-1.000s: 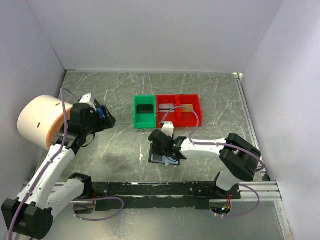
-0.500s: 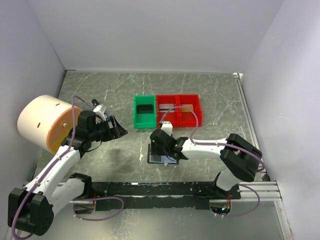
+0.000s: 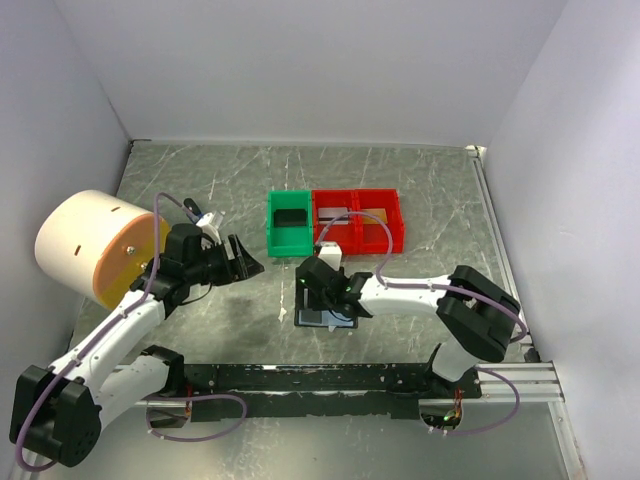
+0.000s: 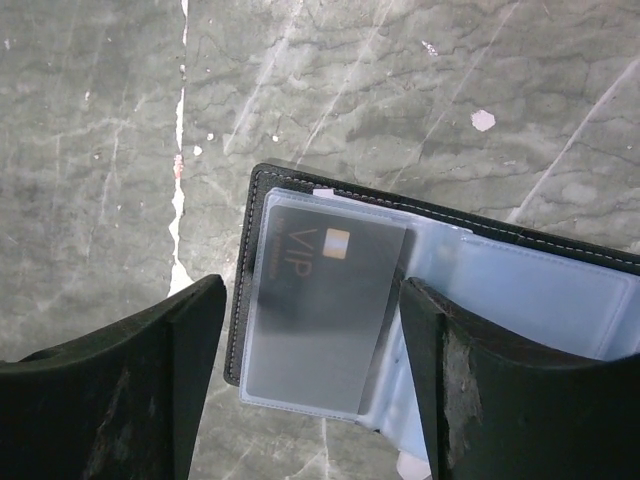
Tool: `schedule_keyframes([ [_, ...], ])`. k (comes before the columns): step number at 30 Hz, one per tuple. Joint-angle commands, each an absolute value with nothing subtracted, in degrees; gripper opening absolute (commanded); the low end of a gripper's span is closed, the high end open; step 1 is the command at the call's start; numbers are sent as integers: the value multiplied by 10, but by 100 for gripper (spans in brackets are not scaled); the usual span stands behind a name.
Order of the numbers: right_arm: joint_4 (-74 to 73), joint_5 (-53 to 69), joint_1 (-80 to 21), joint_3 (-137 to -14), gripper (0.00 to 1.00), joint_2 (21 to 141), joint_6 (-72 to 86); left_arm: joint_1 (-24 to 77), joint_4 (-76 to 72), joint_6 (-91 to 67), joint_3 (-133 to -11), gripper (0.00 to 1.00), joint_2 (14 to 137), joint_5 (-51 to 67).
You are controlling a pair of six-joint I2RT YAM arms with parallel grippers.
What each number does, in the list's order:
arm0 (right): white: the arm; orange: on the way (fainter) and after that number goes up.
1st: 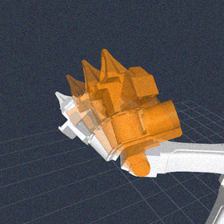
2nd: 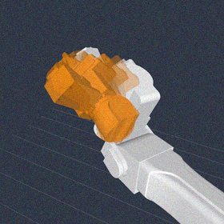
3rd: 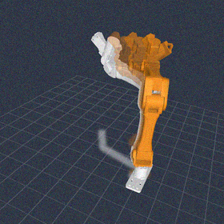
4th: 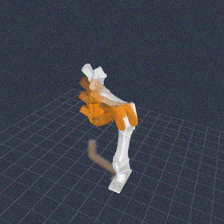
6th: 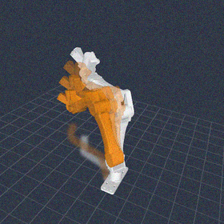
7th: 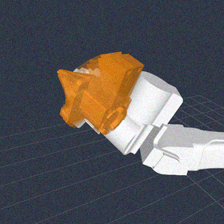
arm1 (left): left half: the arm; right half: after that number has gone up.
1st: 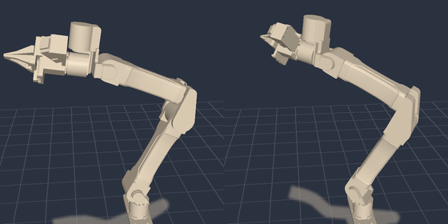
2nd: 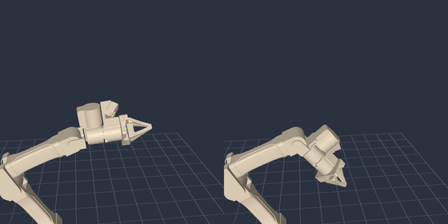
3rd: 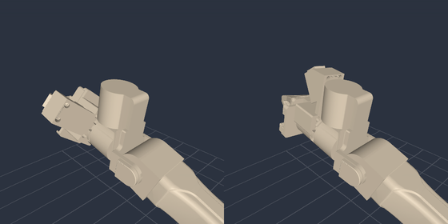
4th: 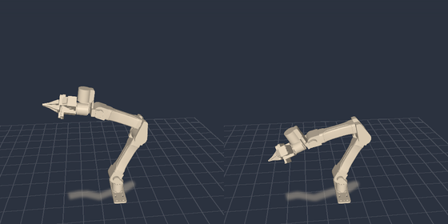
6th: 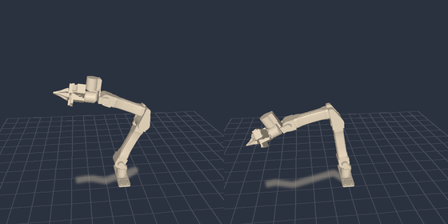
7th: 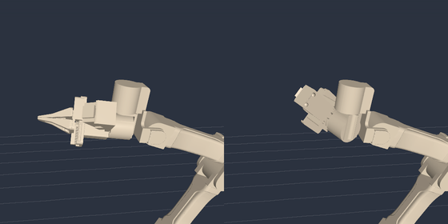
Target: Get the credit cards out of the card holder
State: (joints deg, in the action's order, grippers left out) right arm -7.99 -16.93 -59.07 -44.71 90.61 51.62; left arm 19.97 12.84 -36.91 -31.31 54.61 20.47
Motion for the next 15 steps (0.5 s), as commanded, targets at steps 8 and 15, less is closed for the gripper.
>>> schedule_keyframes([
  [8, -168, -212, -593, -476, 58, 954, 518, 205, 121, -371, -311, 81, 534, 167],
  [15, -144, -193, -594, -462, 54, 952, 516, 206, 118, -364, -309, 81, 540, 172],
])
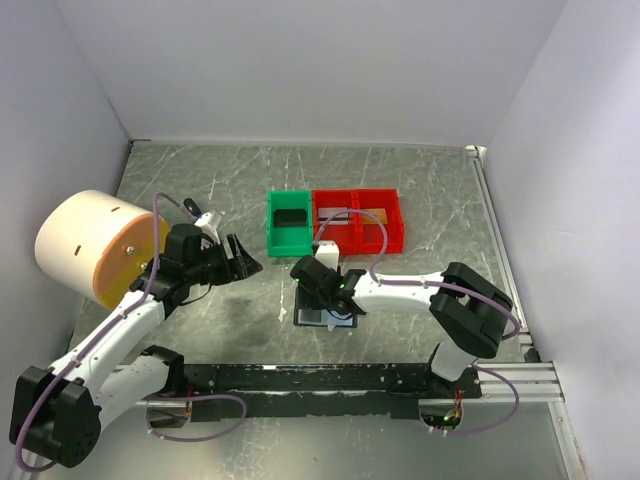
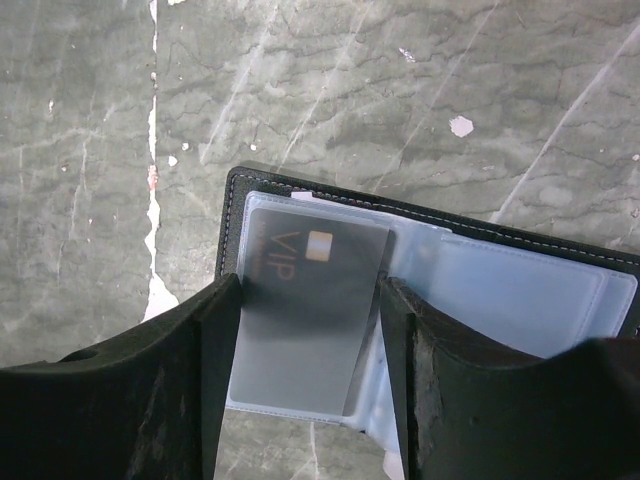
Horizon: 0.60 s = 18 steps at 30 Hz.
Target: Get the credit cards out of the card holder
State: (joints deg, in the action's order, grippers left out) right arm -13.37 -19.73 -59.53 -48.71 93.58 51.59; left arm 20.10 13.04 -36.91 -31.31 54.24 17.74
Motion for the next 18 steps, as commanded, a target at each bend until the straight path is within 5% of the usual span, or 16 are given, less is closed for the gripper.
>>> schedule_keyframes([
  [1, -125, -181, -593, -453, 53, 945, 513, 206, 114, -364, -307, 81, 539, 177],
  [18, 67, -56, -540, -324, 49, 868, 527, 323, -35, -415, -239, 72, 554, 214],
])
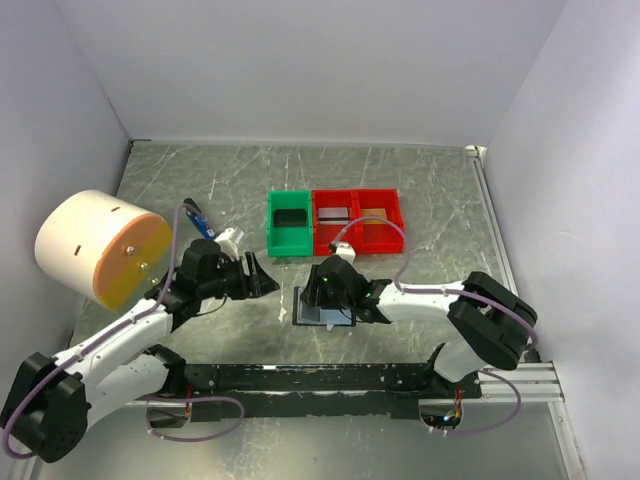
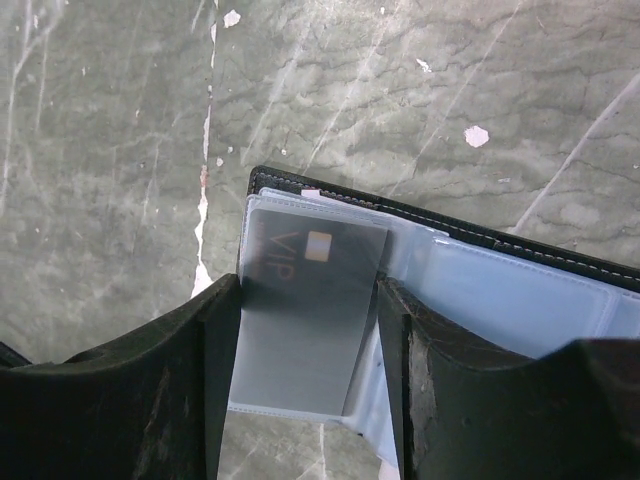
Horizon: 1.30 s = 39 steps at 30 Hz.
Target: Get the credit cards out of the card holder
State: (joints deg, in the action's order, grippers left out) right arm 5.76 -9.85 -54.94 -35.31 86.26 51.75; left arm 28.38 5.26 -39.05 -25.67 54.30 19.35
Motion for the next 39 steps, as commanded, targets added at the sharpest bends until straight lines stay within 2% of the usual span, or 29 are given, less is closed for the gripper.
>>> schedule_keyframes([
  [1, 70, -54, -538, -321, 49, 868, 528, 336, -48, -421, -234, 70, 564, 212],
  [11, 55, -46, -535, -335, 49, 881, 518, 421, -190, -448, -212, 59, 697, 221],
  [26, 48, -49, -536, -337, 50, 882, 522, 438, -313, -478, -206, 45, 799, 242],
  [35, 56, -28, -536, -342, 51, 873, 518, 439, -337, -496, -204, 21, 830, 239],
  [37, 56, -20, -534, -348, 58, 864, 512, 439, -313, -494, -210, 11, 820, 227],
  [39, 41, -24, -532, -359, 67, 848, 506, 439, -275, -489, -215, 7, 806, 207],
])
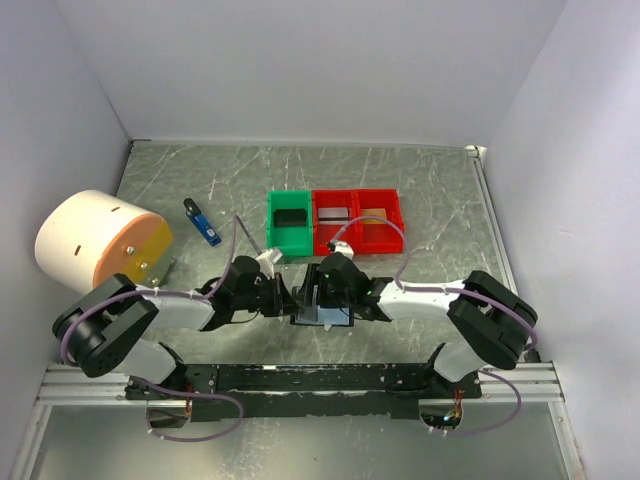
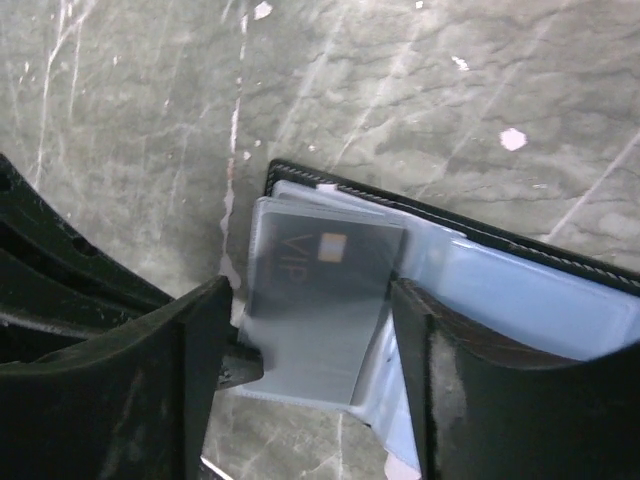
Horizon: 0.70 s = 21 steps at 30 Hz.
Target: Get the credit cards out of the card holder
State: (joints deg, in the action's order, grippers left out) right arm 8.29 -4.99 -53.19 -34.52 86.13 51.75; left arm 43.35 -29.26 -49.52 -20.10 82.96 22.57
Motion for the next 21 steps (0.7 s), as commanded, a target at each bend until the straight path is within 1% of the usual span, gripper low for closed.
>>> schedule_keyframes([
  [1, 31, -27, -529, -364, 72, 838, 502, 438, -247, -484, -221, 7, 797, 195],
  [3, 7, -38, -523, -376, 79, 816, 491, 439, -193, -470, -230, 7, 781, 170],
  [5, -10, -46, -512, -385, 83, 795, 479, 439, -135, -455, -241, 7, 767, 143],
  [10, -40, -54, -464, -397, 84, 759, 463, 439, -20, -419, -266, 7, 740, 99],
  [13, -53, -60, -447, -396, 84, 743, 459, 439, 11, -404, -281, 11, 731, 94],
  [17, -40, -52, -445, -362, 84, 716, 469, 441, 21, -401, -306, 19, 739, 113],
  [18, -35, -47, -444, -353, 84, 709, 473, 444, 18, -403, -310, 22, 741, 117],
  [19, -31, -44, -443, -346, 84, 702, 477, 446, 15, -405, -314, 27, 743, 118],
  [21, -30, -43, -442, -338, 84, 691, 480, 454, 8, -411, -321, 41, 746, 119],
])
